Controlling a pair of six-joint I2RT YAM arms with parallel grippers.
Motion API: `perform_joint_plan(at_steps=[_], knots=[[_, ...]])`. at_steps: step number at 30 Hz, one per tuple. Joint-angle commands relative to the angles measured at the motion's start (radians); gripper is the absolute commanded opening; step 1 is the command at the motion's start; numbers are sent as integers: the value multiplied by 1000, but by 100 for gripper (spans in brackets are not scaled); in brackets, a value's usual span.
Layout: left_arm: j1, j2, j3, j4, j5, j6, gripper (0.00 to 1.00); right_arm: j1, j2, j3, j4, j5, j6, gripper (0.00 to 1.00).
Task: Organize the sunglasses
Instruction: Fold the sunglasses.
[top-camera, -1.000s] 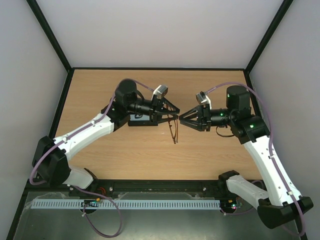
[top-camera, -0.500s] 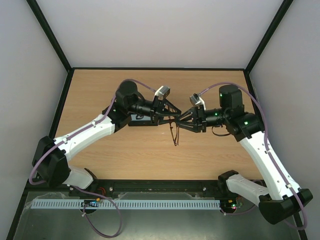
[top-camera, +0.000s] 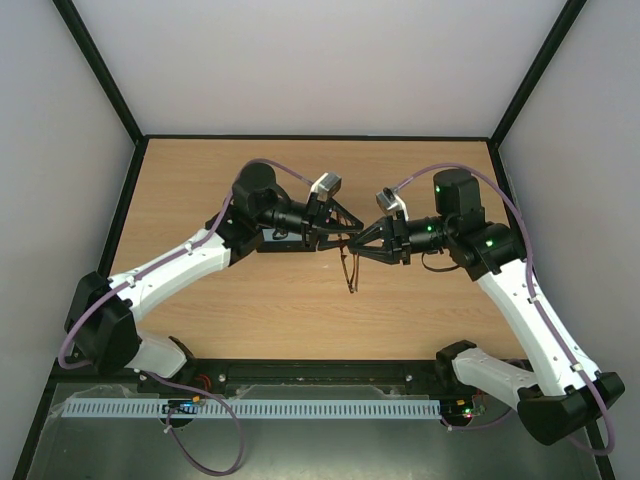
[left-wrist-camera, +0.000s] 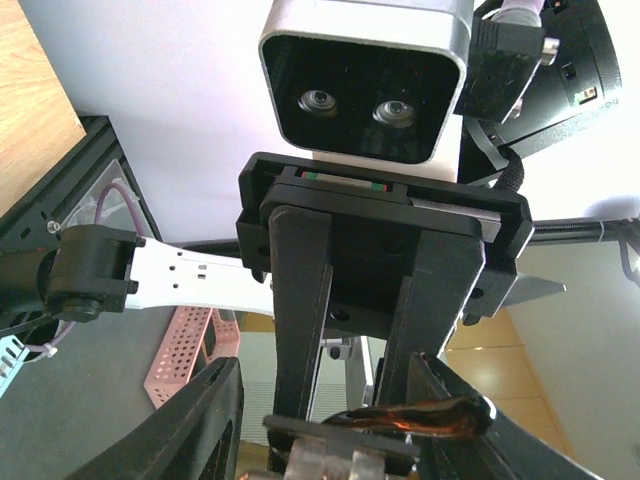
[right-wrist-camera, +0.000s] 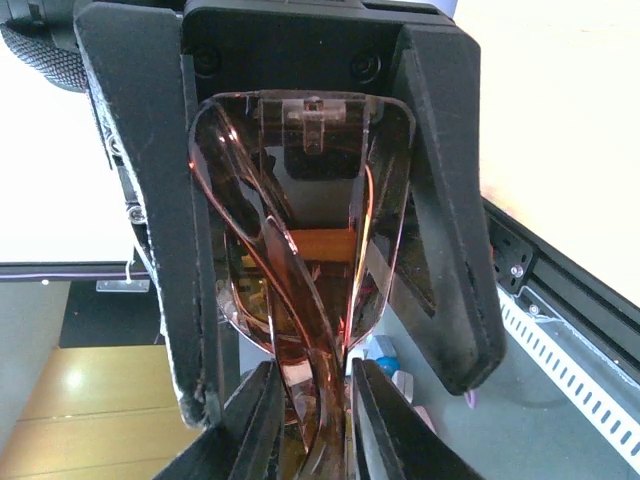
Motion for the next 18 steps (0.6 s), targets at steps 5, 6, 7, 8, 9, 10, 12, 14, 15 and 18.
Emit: perform_joint_plan(at_steps=[5, 6, 7, 8, 9, 10, 12, 14, 15, 18], knots=[[-15, 10, -1, 57, 26, -4, 44, 11, 16, 29, -56, 2, -35, 7], [-15, 11, 2, 60, 26, -4, 49, 12, 18, 31, -63, 5, -41, 6], [-15, 13, 5, 61, 25, -5, 53, 12, 19, 31, -67, 9, -42, 5], [-15, 16, 12, 59, 24, -3, 59, 12, 19, 31, -70, 12, -45, 4], [-15, 19, 16, 57, 23, -1, 62, 12, 19, 31, -73, 19, -47, 3], [-15, 22, 21, 55, 20, 1, 66, 11, 19, 30, -72, 22, -45, 2], [-13, 29, 36, 36, 15, 16, 71, 12, 19, 28, -70, 36, -41, 1], [-7, 35, 51, 18, 12, 32, 73, 11, 20, 26, -69, 45, -38, 1], [-2, 38, 58, 9, 6, 38, 74, 11, 22, 27, -70, 51, -37, 1], [42, 33, 71, -28, -15, 60, 75, 12, 29, 35, -93, 93, -41, 1]])
